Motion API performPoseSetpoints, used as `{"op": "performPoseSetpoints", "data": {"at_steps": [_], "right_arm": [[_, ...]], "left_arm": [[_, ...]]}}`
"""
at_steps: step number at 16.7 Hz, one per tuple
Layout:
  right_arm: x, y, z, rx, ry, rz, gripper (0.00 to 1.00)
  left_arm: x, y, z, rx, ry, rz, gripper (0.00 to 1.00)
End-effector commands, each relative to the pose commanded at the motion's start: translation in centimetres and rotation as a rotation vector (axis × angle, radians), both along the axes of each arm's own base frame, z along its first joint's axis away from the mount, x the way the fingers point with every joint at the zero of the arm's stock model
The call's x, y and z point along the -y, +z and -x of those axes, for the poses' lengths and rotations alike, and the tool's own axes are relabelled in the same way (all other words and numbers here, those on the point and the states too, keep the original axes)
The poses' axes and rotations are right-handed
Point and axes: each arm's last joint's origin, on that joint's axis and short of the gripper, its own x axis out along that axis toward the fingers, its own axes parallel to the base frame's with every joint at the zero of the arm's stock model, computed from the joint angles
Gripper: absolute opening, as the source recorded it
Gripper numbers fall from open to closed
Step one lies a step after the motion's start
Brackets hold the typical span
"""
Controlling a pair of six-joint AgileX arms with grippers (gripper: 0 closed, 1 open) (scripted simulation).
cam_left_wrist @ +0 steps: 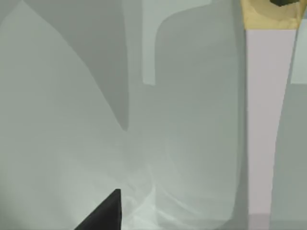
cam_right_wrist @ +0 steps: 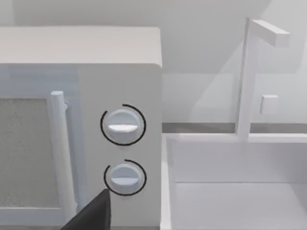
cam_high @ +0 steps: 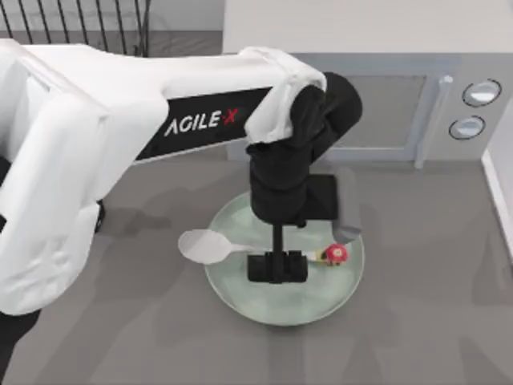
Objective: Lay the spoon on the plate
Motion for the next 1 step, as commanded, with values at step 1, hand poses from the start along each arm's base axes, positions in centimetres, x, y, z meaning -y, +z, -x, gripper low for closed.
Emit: {"op": "performPoseSetpoints", "data": {"at_steps": [1], "right_arm": [[0.0,0.0,0.0,0.0,0.0,0.0,1.0]], "left_arm": [[0.0,0.0,0.0,0.0,0.0,0.0,1.0]]}}
